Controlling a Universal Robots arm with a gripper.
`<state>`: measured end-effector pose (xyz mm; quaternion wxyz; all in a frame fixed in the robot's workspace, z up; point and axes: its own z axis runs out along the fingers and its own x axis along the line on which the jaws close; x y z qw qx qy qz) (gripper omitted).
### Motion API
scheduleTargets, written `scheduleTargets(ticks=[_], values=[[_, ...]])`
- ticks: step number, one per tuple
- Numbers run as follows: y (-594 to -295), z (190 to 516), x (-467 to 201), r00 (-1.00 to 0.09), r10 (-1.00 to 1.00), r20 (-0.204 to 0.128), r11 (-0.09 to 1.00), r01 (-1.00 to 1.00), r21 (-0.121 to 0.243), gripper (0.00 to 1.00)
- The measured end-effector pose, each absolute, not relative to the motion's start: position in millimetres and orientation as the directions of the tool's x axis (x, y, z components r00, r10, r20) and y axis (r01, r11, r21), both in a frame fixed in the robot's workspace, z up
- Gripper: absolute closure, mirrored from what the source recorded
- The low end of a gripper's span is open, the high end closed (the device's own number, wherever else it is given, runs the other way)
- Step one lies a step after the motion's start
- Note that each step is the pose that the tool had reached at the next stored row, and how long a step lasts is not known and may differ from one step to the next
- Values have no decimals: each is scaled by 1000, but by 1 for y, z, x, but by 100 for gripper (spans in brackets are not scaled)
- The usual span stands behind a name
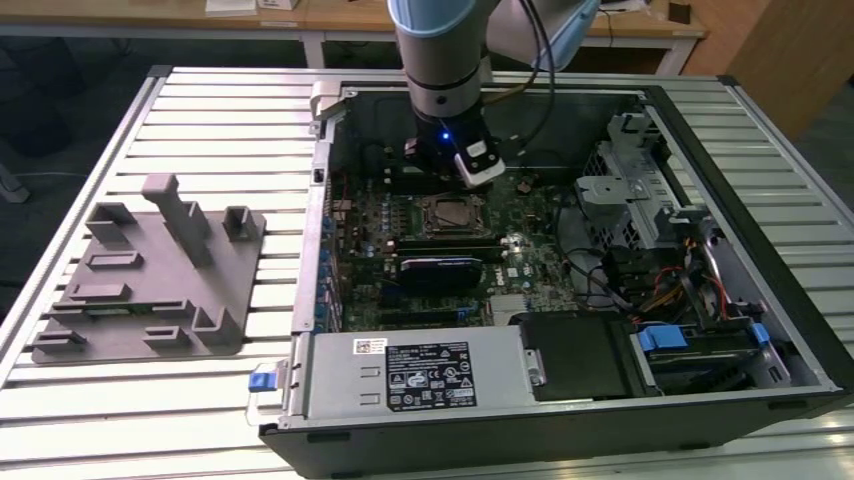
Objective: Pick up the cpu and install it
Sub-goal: 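Install the first cpu locking lever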
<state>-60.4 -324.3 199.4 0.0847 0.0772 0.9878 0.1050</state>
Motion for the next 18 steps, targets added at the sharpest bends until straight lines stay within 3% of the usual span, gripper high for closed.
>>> scheduleTargets(ticks=[18], values=[[-323, 195, -63, -965, 213, -151, 959, 177, 221, 89]])
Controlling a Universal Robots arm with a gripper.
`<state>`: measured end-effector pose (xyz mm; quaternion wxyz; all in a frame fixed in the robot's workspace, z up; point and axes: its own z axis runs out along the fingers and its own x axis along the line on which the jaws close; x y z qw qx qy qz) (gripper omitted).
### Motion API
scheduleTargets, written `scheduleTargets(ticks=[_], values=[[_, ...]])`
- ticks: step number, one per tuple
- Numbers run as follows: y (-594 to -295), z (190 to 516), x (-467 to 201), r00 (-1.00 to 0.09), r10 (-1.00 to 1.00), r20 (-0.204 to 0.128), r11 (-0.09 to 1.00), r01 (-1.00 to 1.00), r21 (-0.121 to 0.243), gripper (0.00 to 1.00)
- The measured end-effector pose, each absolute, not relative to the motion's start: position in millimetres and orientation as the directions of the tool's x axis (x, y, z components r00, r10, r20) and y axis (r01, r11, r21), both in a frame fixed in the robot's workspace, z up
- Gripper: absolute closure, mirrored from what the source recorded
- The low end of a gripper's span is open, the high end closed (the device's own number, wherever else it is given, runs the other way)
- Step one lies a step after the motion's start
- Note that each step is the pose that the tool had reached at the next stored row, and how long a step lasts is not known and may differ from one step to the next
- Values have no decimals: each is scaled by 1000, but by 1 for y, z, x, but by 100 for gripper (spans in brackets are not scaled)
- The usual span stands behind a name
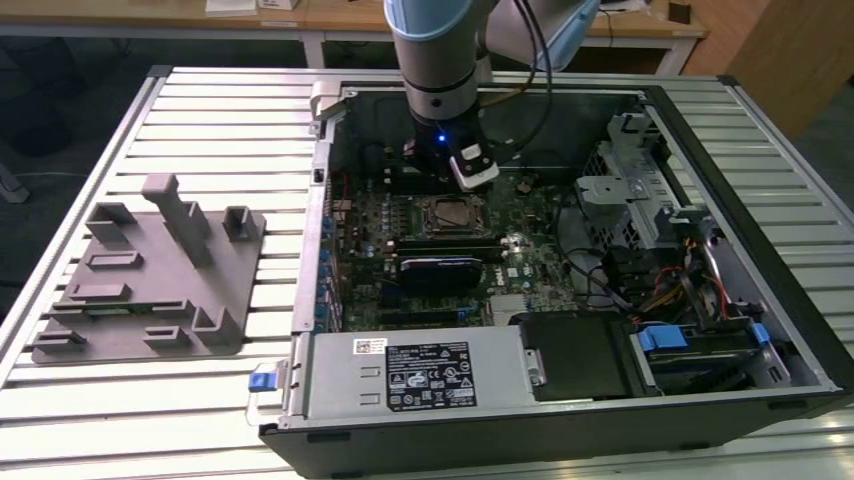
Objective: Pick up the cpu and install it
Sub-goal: 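Install the first cpu locking lever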
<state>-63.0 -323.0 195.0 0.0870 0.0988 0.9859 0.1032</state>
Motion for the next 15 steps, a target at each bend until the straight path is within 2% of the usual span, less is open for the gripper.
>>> scheduleTargets(ticks=[15], values=[[-324, 192, -63, -959, 242, -151, 953, 206, 220, 89]])
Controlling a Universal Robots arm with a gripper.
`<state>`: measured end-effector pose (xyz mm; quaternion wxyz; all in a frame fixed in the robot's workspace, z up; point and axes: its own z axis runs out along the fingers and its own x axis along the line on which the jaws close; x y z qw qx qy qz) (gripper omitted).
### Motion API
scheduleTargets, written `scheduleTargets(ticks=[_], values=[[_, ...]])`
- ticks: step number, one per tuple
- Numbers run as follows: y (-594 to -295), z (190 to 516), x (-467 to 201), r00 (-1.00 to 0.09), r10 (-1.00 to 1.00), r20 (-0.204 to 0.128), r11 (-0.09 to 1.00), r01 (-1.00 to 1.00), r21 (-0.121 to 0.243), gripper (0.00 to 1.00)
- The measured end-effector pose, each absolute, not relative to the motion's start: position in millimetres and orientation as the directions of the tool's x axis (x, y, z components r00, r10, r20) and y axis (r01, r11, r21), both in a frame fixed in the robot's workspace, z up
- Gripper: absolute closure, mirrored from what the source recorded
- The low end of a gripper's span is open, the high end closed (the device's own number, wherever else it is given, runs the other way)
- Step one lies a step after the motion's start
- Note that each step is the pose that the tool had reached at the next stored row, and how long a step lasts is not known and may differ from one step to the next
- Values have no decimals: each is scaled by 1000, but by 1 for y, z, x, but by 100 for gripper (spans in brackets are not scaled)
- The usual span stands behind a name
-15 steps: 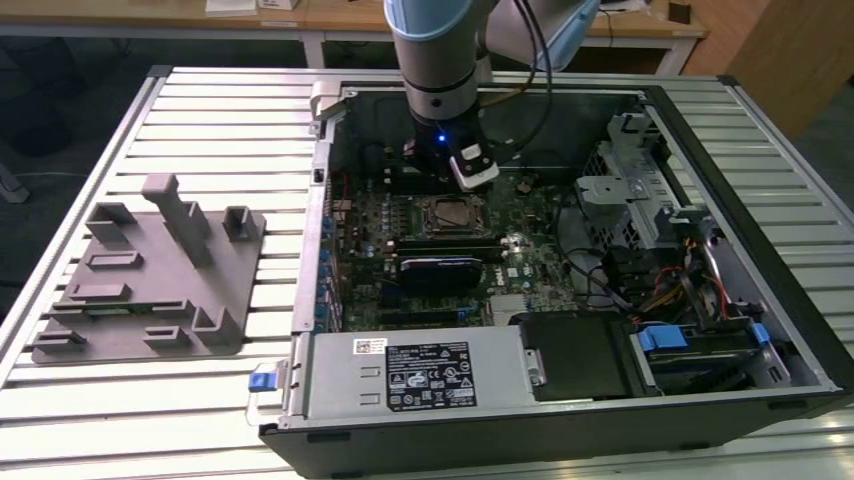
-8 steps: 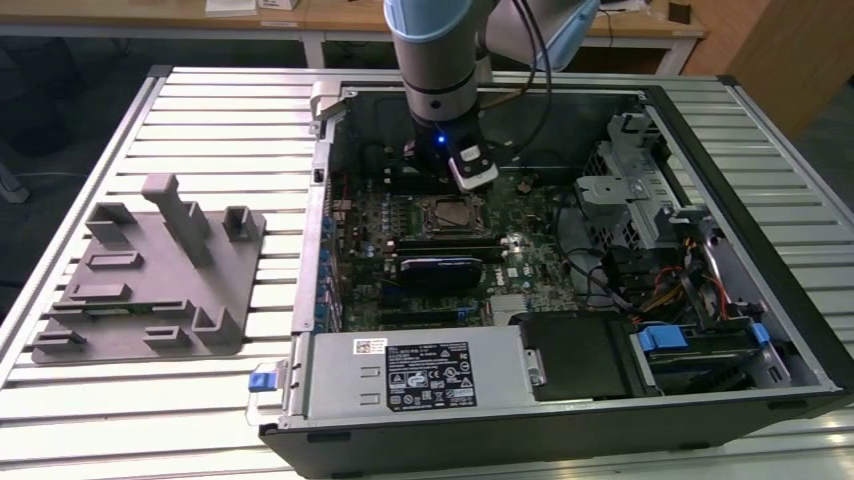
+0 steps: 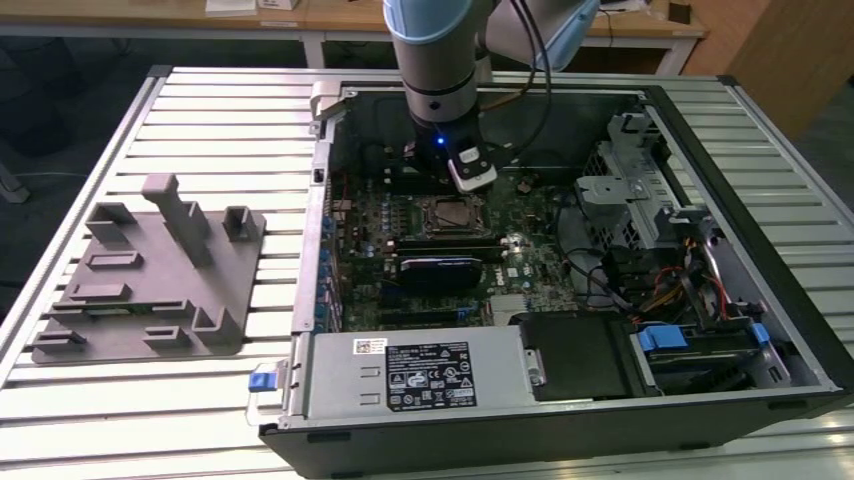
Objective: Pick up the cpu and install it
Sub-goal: 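Install the first cpu locking lever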
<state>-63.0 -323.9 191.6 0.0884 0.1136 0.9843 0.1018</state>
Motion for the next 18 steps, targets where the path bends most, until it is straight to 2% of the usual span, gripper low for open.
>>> scheduleTargets(ticks=[18], values=[[-324, 195, -63, -957, 245, -153, 953, 208, 221, 89]])
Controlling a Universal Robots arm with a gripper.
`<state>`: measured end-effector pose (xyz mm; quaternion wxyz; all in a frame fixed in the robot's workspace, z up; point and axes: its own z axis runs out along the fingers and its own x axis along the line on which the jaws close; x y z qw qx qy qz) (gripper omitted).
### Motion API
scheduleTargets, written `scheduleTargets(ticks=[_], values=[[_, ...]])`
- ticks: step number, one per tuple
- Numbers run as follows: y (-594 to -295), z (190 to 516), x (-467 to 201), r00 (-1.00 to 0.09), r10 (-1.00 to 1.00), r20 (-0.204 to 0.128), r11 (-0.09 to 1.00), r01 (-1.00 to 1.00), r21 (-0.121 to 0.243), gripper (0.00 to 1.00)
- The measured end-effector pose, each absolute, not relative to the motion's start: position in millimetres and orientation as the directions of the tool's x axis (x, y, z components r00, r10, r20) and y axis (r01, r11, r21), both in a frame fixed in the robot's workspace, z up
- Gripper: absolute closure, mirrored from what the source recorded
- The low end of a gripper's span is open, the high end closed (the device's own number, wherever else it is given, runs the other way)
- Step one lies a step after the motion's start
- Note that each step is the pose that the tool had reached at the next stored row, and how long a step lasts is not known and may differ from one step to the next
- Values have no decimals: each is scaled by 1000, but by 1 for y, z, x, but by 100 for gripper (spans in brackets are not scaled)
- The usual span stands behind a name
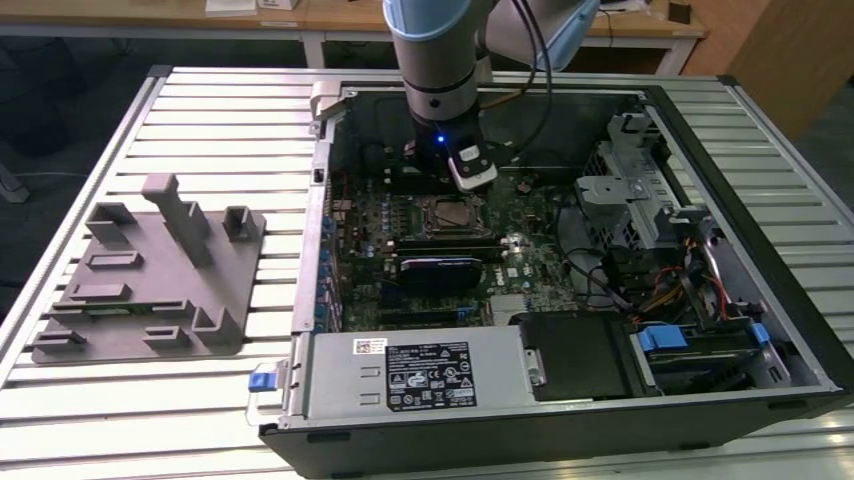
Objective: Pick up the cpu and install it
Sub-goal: 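Install the first cpu locking lever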
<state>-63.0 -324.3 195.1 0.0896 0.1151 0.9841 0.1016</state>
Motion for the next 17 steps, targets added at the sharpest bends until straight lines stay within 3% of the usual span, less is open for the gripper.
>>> scheduleTargets(ticks=[17], values=[[-325, 195, -63, -955, 243, -172, 955, 204, 214, 89]])
